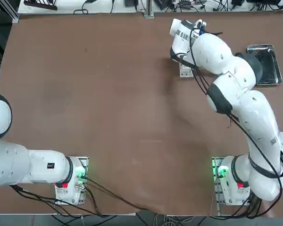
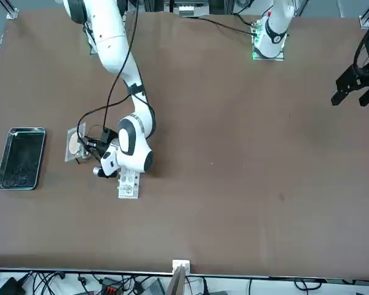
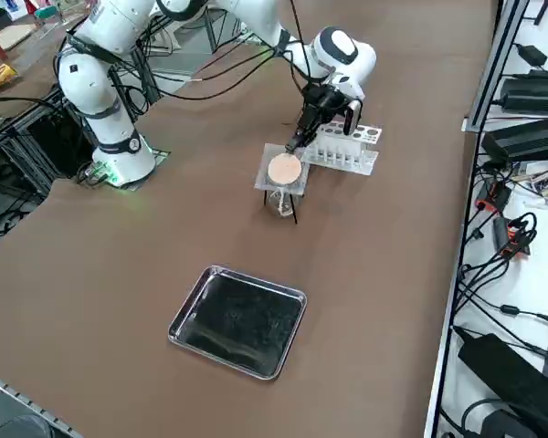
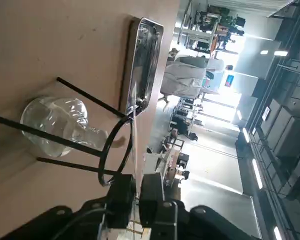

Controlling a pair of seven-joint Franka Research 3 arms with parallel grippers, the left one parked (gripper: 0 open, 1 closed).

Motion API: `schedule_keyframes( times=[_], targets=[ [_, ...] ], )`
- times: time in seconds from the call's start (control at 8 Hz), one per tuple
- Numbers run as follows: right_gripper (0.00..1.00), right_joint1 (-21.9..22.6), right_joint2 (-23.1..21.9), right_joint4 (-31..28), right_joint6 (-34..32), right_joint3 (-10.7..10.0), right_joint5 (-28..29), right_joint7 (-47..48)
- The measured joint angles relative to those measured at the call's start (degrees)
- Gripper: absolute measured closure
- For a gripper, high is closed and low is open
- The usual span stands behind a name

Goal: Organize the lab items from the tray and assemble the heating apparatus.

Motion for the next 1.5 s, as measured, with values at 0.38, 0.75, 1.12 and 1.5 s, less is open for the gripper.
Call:
schedule_keyframes(
  times=[0.38,0.75,1.12,1.5],
  targets=[
    [0.67,0.04,0.09,-0.02,-0.21,0.04,0.67,0.00],
    [0.38,1.02,0.10,-0.02,-1.96,0.09,2.22,0.01],
    [0.00,2.02,0.07,0.04,-3.04,0.07,2.50,0.04],
    [0.00,2.15,-1.23,1.28,-3.16,-1.37,5.96,0.04]
  ],
)
